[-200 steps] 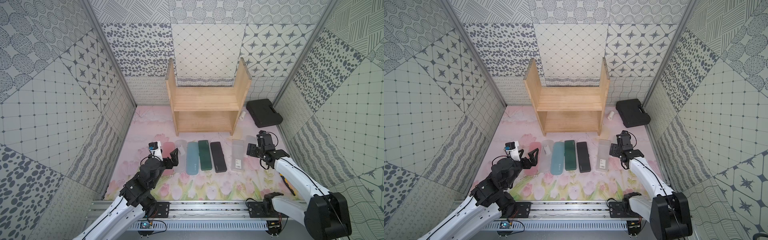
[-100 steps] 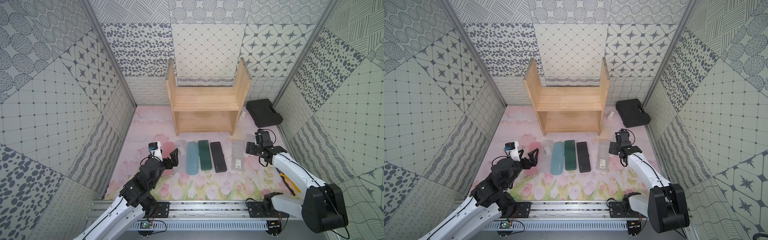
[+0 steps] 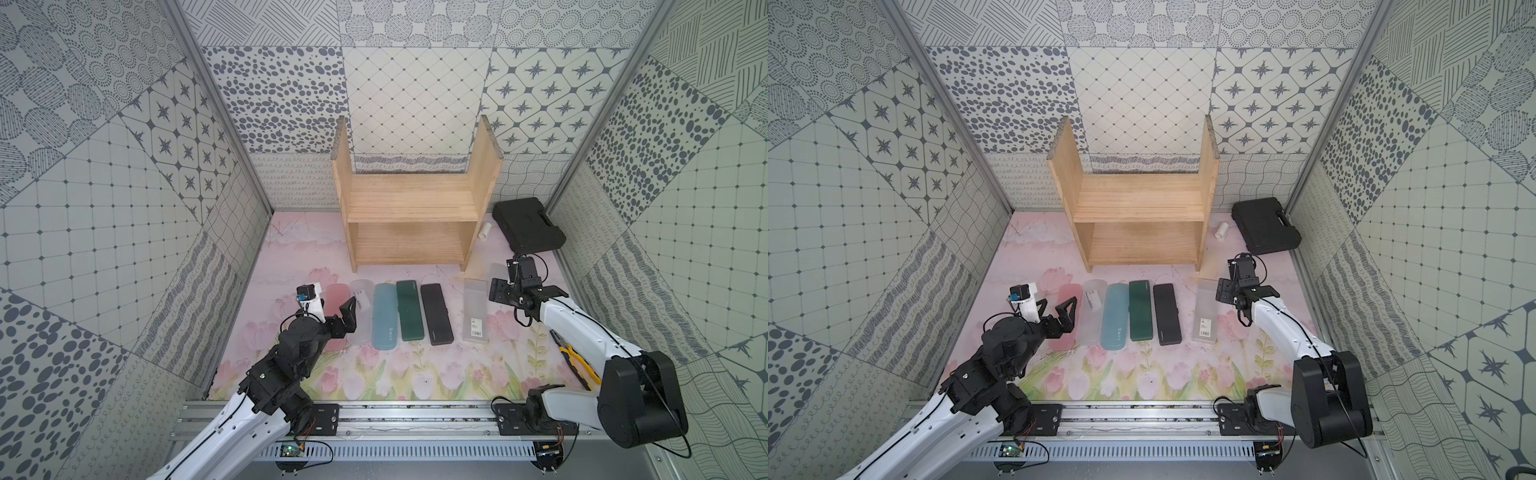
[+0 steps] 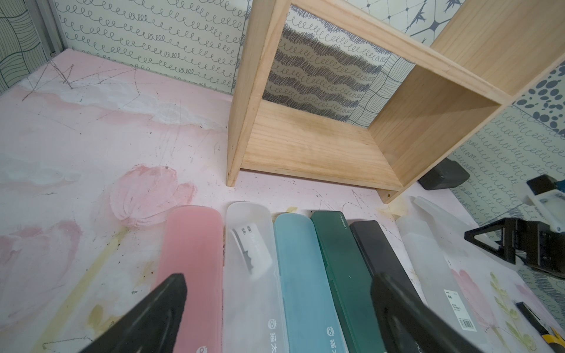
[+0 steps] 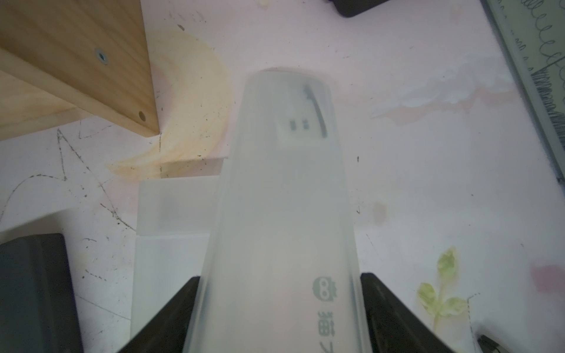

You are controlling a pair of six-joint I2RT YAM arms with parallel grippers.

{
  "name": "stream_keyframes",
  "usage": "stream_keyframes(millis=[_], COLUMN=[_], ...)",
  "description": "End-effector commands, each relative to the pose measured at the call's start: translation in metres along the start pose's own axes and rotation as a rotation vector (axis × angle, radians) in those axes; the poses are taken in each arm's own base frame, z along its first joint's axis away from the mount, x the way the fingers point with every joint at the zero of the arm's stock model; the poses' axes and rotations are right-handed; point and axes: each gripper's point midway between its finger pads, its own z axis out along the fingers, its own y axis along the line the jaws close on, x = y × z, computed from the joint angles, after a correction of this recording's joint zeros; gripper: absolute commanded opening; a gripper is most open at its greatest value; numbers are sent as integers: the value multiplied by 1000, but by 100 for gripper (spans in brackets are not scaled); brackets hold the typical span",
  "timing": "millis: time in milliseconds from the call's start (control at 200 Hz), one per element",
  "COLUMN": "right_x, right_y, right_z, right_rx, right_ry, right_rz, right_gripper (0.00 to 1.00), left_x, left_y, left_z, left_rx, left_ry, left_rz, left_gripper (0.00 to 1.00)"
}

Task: Remove the pencil cases from the shelf
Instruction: Place the pencil case at the center of the board.

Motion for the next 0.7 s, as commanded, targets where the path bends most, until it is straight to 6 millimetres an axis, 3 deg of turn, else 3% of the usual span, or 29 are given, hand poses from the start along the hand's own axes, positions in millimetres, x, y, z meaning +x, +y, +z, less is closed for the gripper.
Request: stream_keyframes(millis=[0,355,695], right_x=[-11,-7,4], right_y=[3,4,1], right_z=[7,31,41], right_rx=[14,51,78], right_ry=[-10,47,105], right_rz=[5,-82,-102], right_gripper=[75,76,76], left_x=[-5,-6,-5], left_y=[-2,-3,-3], left_z=[0,0,0], left_rx=[11,13,16], left_ry=[-27,-29,-27], left_rz=[-18,-20,-23], left_gripper=[99,99,99])
